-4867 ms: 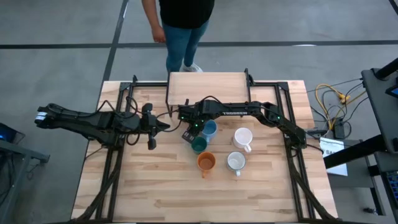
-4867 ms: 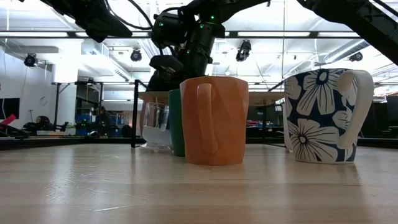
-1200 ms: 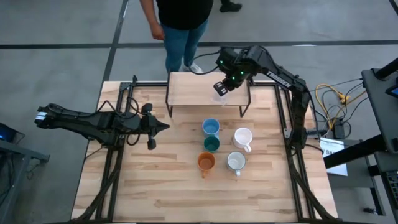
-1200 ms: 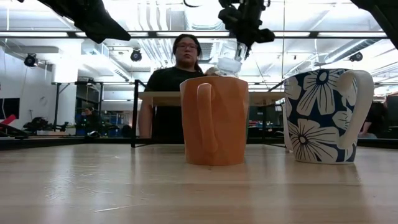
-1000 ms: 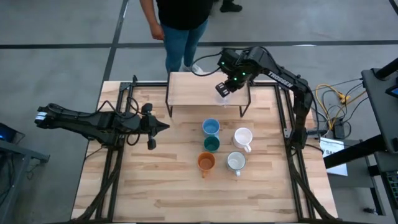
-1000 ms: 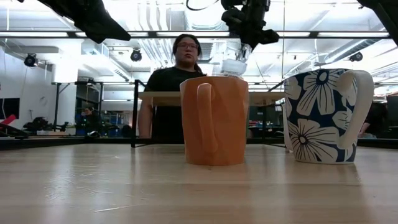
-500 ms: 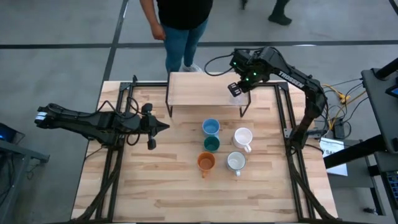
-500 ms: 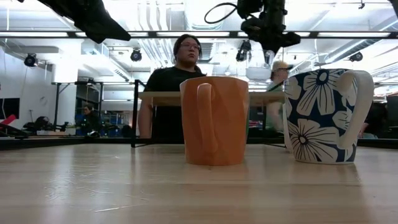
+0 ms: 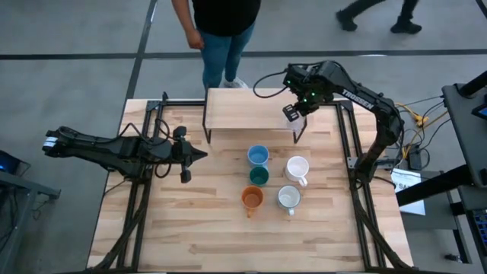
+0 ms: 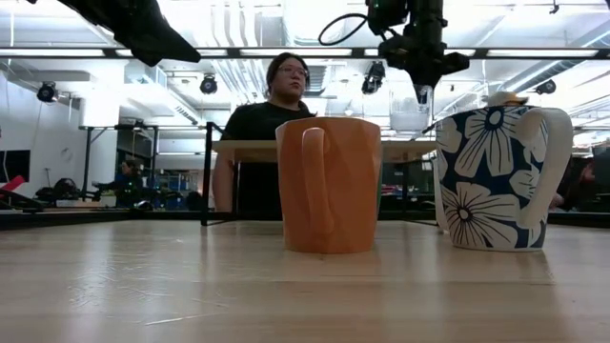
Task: Stack small to large cups/mugs on shelf
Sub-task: Put the transparent mug on the shelf
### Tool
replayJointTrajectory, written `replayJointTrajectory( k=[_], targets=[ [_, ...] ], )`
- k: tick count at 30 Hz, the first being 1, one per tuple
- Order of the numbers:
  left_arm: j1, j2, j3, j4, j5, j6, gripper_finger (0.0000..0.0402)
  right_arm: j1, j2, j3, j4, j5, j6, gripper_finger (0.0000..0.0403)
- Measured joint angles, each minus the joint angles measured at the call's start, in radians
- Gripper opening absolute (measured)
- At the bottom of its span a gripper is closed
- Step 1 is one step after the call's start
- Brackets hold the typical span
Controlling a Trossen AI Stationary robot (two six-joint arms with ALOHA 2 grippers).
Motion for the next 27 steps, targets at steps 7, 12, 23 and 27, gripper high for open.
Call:
replayJointTrajectory(
  k=[7,12,23,27],
  targets=[
    [0.000,0.000,0.000,0.001,0.000,0.000,0.0000,-0.056,0.000,0.023,0.000,0.028,-0.036,0.0008],
    [0.000,0.000,0.000,0.001,0.000,0.000,0.0000,-0.110,0.000,0.040,0.001,0.019,-0.076,0.0008],
    [0.000,0.005,0.000,0.001,0.000,0.000,0.0000,-0.173,0.051,0.044,-0.001,-0.027,-0.164,0.0008],
    [0.000,0.007,0.000,0.001,-0.001,0.000,0.0000,-0.173,0.099,0.099,-0.003,-0.019,-0.191,0.0009]
  ],
)
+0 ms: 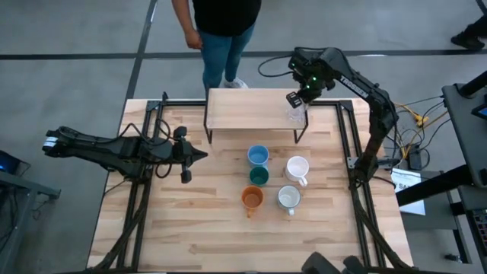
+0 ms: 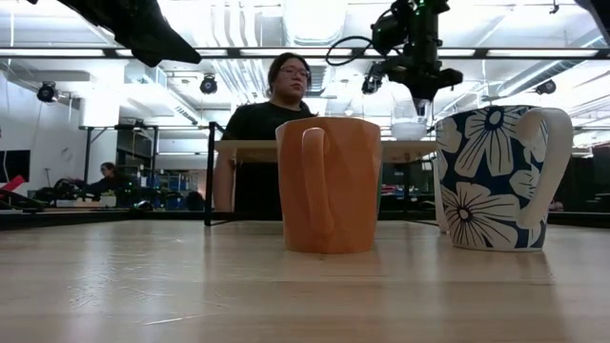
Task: Stack small to large cups/mugs on shelf
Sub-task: Put the transparent mug on the shelf
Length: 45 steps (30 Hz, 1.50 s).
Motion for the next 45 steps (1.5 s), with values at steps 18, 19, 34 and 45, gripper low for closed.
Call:
replayJointTrajectory(
  k=[18,19,34,45],
  targets=[
    [0.000,0.000,0.000,-0.001,0.000,0.000,0.0000,-0.046,0.159,0.221,0.003,-0.001,-0.066,0.0008],
    [0.000,0.000,0.000,-0.001,0.000,0.000,0.0000,-0.048,0.158,0.216,0.004,-0.001,-0.068,0.0008],
    [0.000,0.000,0.000,-0.001,-0.002,0.000,0.0000,-0.087,0.155,0.209,0.003,-0.002,-0.098,0.0008],
    [0.000,0.000,0.000,-0.001,-0.003,0.000,0.0000,-0.129,0.155,0.209,0.003,0.000,-0.116,0.0008]
  ],
)
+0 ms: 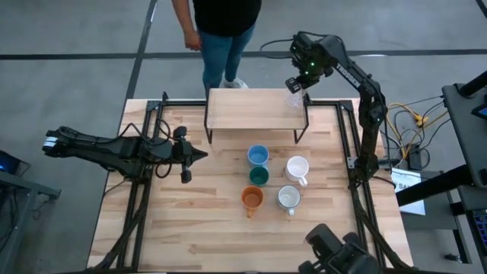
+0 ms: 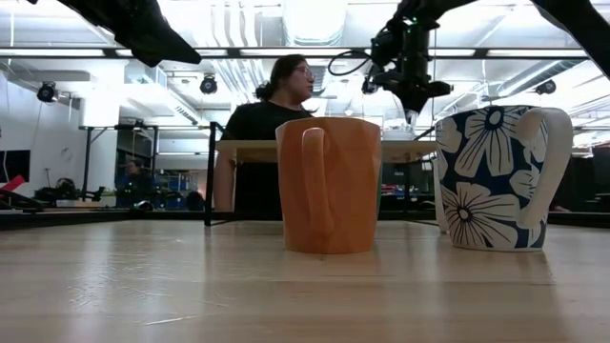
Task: Stack small to large cups/mugs on shelf
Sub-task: Put the transparent mug on the shelf
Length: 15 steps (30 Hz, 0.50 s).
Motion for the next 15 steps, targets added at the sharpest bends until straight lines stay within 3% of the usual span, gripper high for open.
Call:
replayJointTrajectory(
  k=[15],
  targets=[
    [0.000,0.000,0.000,0.000,0.000,0.000,0.0000,-0.025,0.002,0.000,0.001,0.000,-0.032,0.0008]
  ],
)
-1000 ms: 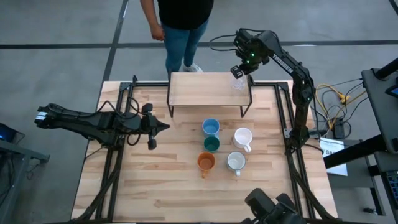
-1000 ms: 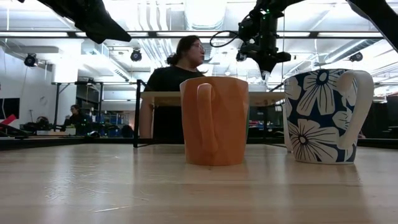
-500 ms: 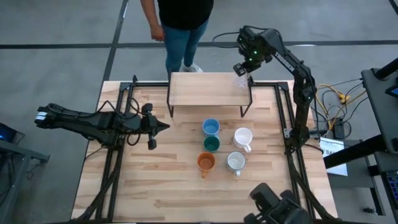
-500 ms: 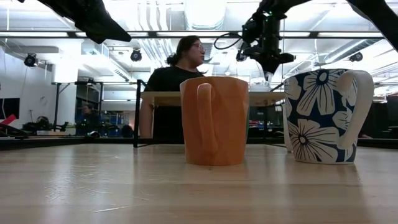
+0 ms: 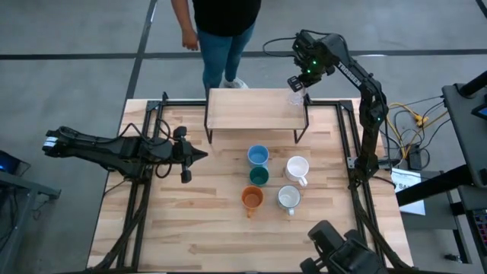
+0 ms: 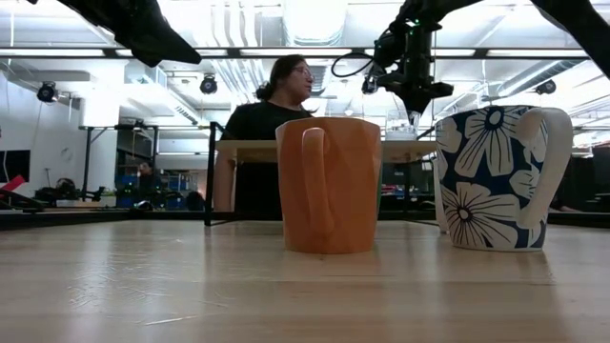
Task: Stack small to large cups/mugs on shelf
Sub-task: Put the transparent mug on the shelf
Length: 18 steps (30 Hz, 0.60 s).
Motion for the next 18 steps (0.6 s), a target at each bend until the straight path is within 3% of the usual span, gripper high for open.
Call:
replayJointTrajectory(
  k=[18],
  targets=[
    [0.000,0.000,0.000,0.000,0.000,0.000,0.0000,-0.006,0.022,0.059,-0.003,0.001,0.012,0.0009]
  ],
)
